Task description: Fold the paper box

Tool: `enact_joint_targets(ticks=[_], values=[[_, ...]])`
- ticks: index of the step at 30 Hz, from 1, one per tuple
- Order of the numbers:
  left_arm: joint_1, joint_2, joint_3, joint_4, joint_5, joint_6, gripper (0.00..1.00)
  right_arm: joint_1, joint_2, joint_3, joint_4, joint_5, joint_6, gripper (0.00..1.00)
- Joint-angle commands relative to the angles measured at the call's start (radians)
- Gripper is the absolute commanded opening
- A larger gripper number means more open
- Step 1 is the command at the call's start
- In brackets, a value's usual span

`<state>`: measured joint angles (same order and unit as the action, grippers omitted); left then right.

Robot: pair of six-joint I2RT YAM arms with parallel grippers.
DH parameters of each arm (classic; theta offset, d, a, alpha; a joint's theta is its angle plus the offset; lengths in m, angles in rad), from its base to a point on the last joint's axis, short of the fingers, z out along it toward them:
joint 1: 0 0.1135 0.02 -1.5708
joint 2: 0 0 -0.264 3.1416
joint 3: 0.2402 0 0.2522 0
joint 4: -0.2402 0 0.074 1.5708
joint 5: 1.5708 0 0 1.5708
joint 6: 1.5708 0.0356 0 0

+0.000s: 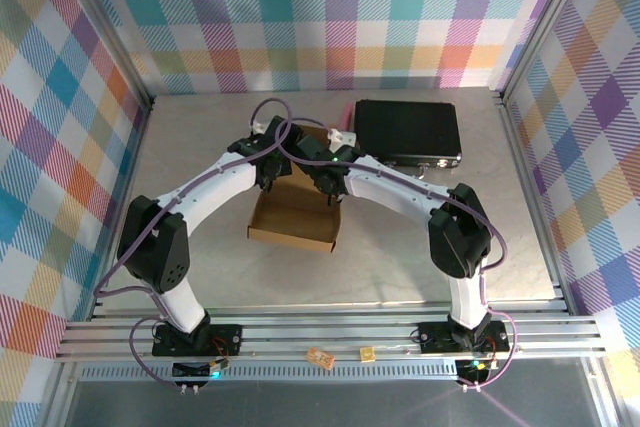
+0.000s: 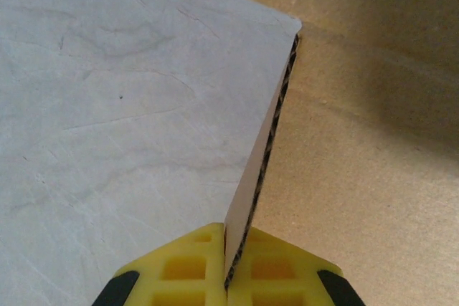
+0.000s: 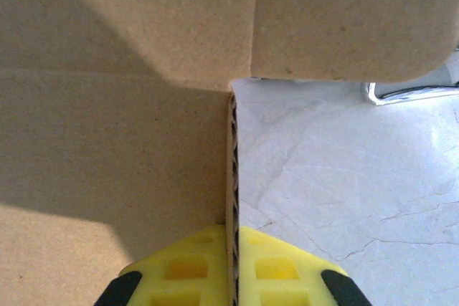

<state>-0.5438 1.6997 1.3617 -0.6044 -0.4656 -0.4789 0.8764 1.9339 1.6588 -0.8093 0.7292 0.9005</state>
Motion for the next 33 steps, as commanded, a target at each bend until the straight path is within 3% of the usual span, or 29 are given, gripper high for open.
enact_joint_targets(ticks=[1, 7, 13, 18, 23, 27, 33], values=[[-0.013, -0.066, -0.056, 0.076, 0.001, -0.017, 0.0, -0.012, -0.072, -0.028, 0.076, -0.09, -0.05, 0.03], [-0.007, -0.134, -0.217, 0.348, 0.026, 0.12, 0.0, -0.082, -0.229, -0.148, 0.22, -0.491, -0.186, 0.44], [0.014, -0.197, -0.409, 0.696, 0.034, 0.206, 0.0, -0.166, -0.429, -0.227, 0.27, -0.782, -0.301, 0.67], [0.022, -0.184, -0.48, 0.868, 0.033, 0.233, 0.0, -0.298, -0.524, -0.232, 0.212, -0.86, -0.22, 0.71], [0.022, -0.169, -0.531, 0.985, 0.008, 0.259, 0.0, -0.447, -0.512, -0.209, 0.133, -0.871, -0.061, 0.71], [0.022, -0.161, -0.532, 1.023, 0.011, 0.32, 0.0, -0.522, -0.405, -0.093, 0.074, -0.887, 0.062, 0.7], [0.024, -0.123, -0.523, 1.078, 0.064, 0.456, 0.0, -0.524, -0.19, 0.171, 0.019, -0.911, 0.219, 0.69]])
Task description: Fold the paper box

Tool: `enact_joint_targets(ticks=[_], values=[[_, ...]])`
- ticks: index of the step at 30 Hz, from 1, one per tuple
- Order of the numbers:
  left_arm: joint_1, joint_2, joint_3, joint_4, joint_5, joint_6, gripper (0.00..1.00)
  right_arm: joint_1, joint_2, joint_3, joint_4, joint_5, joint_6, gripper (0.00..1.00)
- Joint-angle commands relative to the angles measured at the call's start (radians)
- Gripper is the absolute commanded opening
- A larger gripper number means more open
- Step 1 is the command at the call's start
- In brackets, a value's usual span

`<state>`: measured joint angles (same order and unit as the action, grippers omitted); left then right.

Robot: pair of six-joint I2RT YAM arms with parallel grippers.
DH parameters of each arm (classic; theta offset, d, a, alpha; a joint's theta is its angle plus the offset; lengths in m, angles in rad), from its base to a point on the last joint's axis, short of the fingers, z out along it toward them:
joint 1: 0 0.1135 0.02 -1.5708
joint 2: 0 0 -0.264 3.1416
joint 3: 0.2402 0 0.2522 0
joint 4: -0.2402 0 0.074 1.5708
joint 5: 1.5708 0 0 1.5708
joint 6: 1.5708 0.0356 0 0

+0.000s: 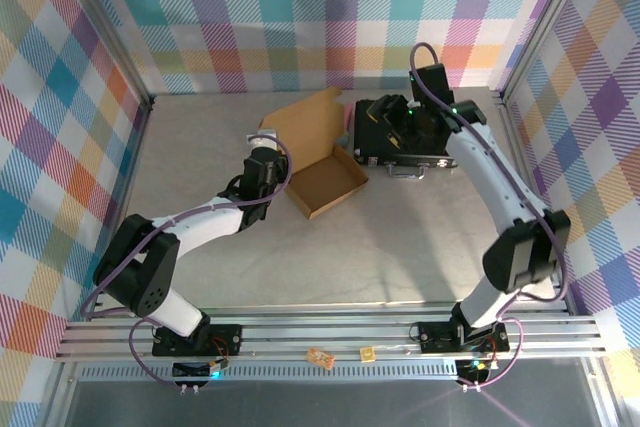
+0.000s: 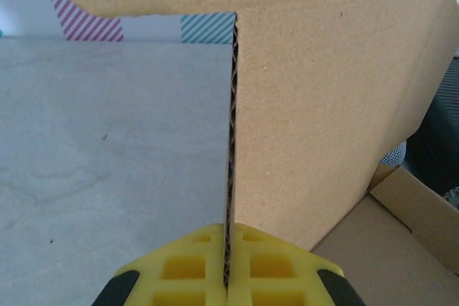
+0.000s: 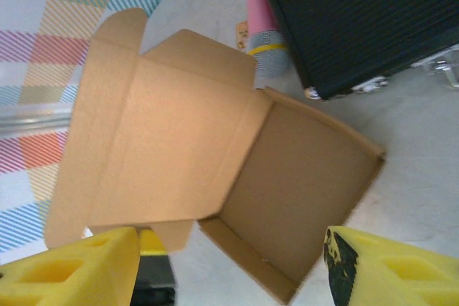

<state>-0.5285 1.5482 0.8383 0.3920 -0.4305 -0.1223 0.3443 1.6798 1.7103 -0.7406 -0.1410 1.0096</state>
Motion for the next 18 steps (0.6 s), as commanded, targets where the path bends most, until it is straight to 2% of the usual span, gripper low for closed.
enact_joint_targets(ticks=[1, 4, 6, 12, 15, 18], values=[[0.009, 0.034, 0.006, 0.08, 0.043, 0.123, 0.0, 0.01, 0.104, 0.188, -0.082, -0.036, 0.108, 0.69], [0.017, 0.044, 0.019, 0.083, 0.103, 0.193, 0.0, 0.01, 0.236, 0.424, -0.221, -0.003, 0.089, 0.71], [0.034, 0.041, 0.019, 0.082, 0.164, 0.222, 0.0, 0.01, 0.3, 0.519, -0.25, -0.013, 0.09, 0.72], [0.072, -0.003, 0.018, 0.012, 0.278, 0.334, 0.0, 0.008, 0.375, 0.63, -0.364, -0.015, 0.169, 0.76], [0.076, -0.008, 0.024, -0.021, 0.31, 0.38, 0.0, 0.01, 0.372, 0.631, -0.41, -0.036, 0.248, 0.76], [0.079, 0.004, 0.022, -0.013, 0.321, 0.4, 0.0, 0.026, 0.377, 0.608, -0.371, -0.06, 0.337, 0.76]])
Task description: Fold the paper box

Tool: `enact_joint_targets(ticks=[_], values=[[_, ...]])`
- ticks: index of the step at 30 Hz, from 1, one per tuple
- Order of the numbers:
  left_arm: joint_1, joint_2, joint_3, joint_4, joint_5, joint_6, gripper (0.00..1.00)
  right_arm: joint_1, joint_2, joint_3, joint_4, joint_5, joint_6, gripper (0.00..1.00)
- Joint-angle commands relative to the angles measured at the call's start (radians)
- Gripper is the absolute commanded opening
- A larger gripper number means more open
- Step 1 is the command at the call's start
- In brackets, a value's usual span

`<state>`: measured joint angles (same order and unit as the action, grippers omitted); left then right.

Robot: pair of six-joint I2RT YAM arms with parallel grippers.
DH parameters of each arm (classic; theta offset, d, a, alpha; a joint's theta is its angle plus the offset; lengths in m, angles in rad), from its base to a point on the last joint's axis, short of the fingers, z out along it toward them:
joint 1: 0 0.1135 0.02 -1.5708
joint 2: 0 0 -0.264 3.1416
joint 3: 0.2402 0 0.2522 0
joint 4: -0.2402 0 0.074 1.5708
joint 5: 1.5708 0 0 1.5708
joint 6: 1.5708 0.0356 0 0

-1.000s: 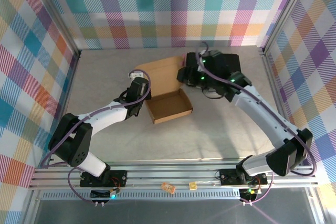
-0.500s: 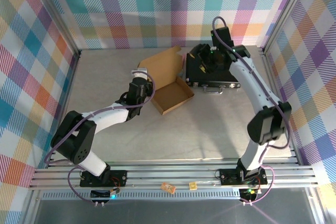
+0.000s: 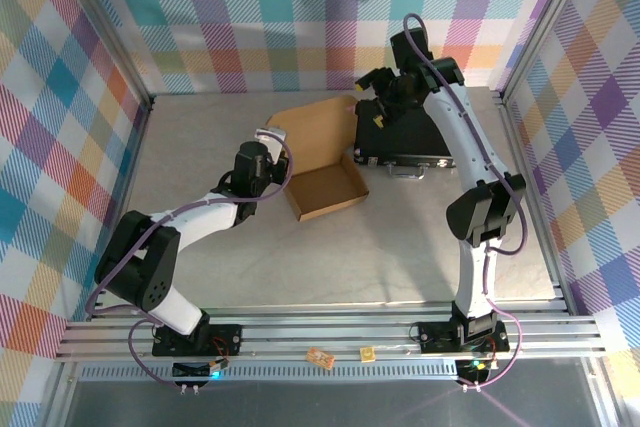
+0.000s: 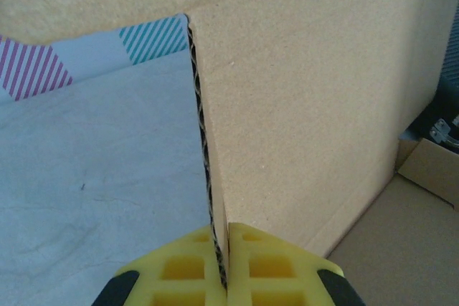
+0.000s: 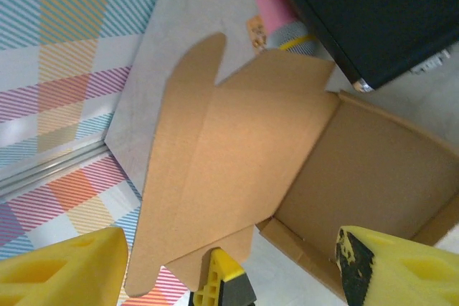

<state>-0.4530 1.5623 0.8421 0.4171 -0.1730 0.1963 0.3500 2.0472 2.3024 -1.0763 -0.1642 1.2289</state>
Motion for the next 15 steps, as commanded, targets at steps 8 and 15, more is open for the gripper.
enact_joint_targets(ticks=[8, 15], values=[[0.037, 0.029, 0.023, -0.003, 0.08, 0.093, 0.0, 0.002, 0.089, 0.064, 0.071, 0.012, 0.107, 0.72], [0.122, -0.042, 0.021, -0.122, 0.236, 0.131, 0.0, -0.119, 0.05, -0.009, 0.313, -0.176, -0.594, 0.7]])
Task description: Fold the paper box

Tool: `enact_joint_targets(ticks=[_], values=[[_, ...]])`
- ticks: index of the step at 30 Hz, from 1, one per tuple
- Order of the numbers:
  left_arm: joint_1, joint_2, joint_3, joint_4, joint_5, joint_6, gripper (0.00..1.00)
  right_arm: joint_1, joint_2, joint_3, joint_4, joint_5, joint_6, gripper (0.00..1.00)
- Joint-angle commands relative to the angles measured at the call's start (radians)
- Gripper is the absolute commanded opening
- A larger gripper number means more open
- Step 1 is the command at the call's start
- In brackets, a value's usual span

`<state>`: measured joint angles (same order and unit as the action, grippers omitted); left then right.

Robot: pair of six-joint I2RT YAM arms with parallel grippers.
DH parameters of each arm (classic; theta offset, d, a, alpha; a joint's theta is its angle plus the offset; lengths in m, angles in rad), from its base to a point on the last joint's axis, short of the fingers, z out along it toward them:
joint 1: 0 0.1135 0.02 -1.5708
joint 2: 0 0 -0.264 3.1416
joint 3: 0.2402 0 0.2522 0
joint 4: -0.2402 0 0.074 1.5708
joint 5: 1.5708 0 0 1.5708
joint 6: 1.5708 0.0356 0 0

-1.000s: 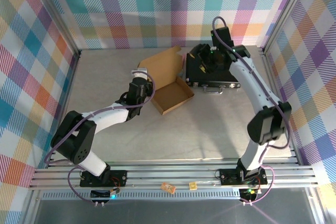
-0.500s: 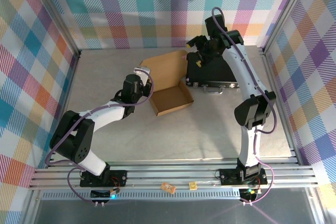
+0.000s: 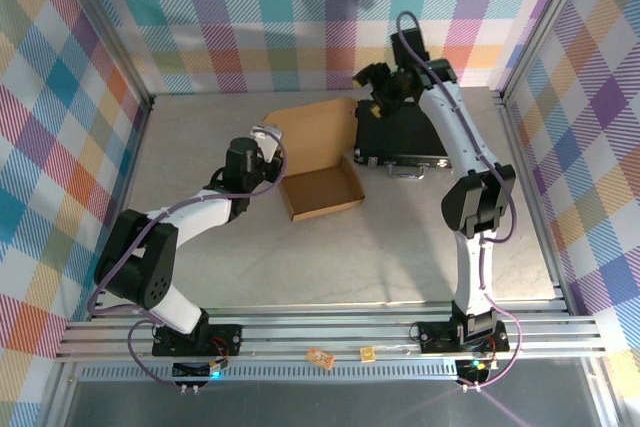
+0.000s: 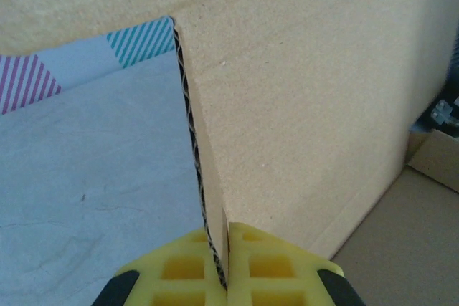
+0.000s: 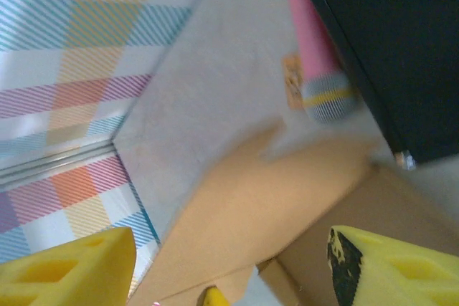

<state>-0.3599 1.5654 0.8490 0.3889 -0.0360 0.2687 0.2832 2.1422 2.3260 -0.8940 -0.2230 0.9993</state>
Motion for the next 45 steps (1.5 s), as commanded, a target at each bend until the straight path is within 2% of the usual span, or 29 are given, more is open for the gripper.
enact_joint_targets(ticks=[1, 3, 4, 6, 8, 11, 12, 16, 19, 21, 25, 27, 29, 31, 32, 34, 36, 37, 39, 40, 42, 45], values=[[0.041, -0.059, 0.006, -0.106, 0.117, 0.062, 0.0, -0.059, -0.057, -0.07, 0.163, -0.166, -0.449, 0.68], [0.065, -0.085, -0.004, -0.144, 0.145, 0.07, 0.0, -0.063, -0.094, -0.197, 0.23, -0.214, -0.606, 0.63], [0.078, -0.094, -0.008, -0.161, 0.15, 0.073, 0.0, -0.069, -0.117, -0.276, 0.286, -0.248, -0.658, 0.56], [0.099, -0.1, -0.011, -0.181, 0.16, 0.074, 0.0, -0.085, -0.152, -0.412, 0.393, -0.302, -0.689, 0.5], [0.114, -0.095, -0.011, -0.183, 0.167, 0.072, 0.0, -0.113, -0.168, -0.524, 0.469, -0.364, -0.658, 0.48], [0.121, -0.078, -0.001, -0.181, 0.157, 0.062, 0.0, -0.161, -0.12, -0.58, 0.478, -0.522, -0.501, 0.33], [0.121, -0.072, 0.002, -0.18, 0.157, 0.057, 0.0, -0.155, -0.11, -0.585, 0.455, -0.541, -0.474, 0.3], [0.121, -0.05, 0.002, -0.143, 0.146, 0.009, 0.0, -0.095, -0.184, -0.728, 0.514, -0.498, -0.382, 0.27], [0.121, -0.034, -0.001, -0.118, 0.133, -0.013, 0.0, -0.067, -0.191, -0.752, 0.479, -0.468, -0.351, 0.24], [0.121, -0.024, 0.001, -0.11, 0.131, -0.017, 0.0, -0.051, -0.185, -0.769, 0.491, -0.486, -0.346, 0.23], [0.121, -0.018, 0.007, -0.106, 0.124, -0.026, 0.0, -0.026, -0.226, -0.819, 0.533, -0.512, -0.442, 0.25], [0.121, -0.018, 0.012, -0.11, 0.116, -0.026, 0.0, -0.038, -0.277, -0.867, 0.577, -0.528, -0.436, 0.35], [0.121, -0.018, 0.016, -0.116, 0.113, -0.025, 0.0, -0.048, -0.335, -0.85, 0.544, -0.46, -0.389, 0.47], [0.121, -0.018, 0.019, -0.119, 0.111, -0.027, 0.0, -0.047, -0.379, -0.776, 0.407, -0.296, -0.296, 0.55], [0.121, -0.019, 0.019, -0.118, 0.11, -0.029, 0.0, -0.046, -0.387, -0.731, 0.301, -0.205, -0.183, 0.57], [0.119, -0.019, 0.018, -0.112, 0.099, -0.036, 0.0, -0.035, -0.389, -0.679, 0.186, -0.186, 0.07, 0.56], [0.118, -0.015, 0.018, -0.103, 0.083, -0.048, 0.0, 0.038, -0.406, -0.647, 0.089, -0.134, 0.303, 0.56], [0.116, -0.012, 0.018, -0.097, 0.069, -0.055, 0.0, 0.088, -0.423, -0.646, 0.093, -0.081, 0.389, 0.57], [0.113, -0.008, 0.016, -0.08, 0.036, -0.072, 0.0, 0.213, -0.453, -0.631, 0.076, 0.106, 0.596, 0.61], [0.109, -0.007, 0.014, -0.07, 0.014, -0.081, 0.0, 0.252, -0.453, -0.628, 0.091, 0.156, 0.699, 0.61], [0.099, -0.013, 0.006, -0.047, -0.014, -0.092, 0.0, 0.285, -0.395, -0.549, 0.04, 0.17, 0.868, 0.61], [0.081, -0.025, -0.001, -0.022, -0.042, -0.108, 0.0, 0.285, -0.241, -0.31, -0.089, 0.115, 0.935, 0.63]])
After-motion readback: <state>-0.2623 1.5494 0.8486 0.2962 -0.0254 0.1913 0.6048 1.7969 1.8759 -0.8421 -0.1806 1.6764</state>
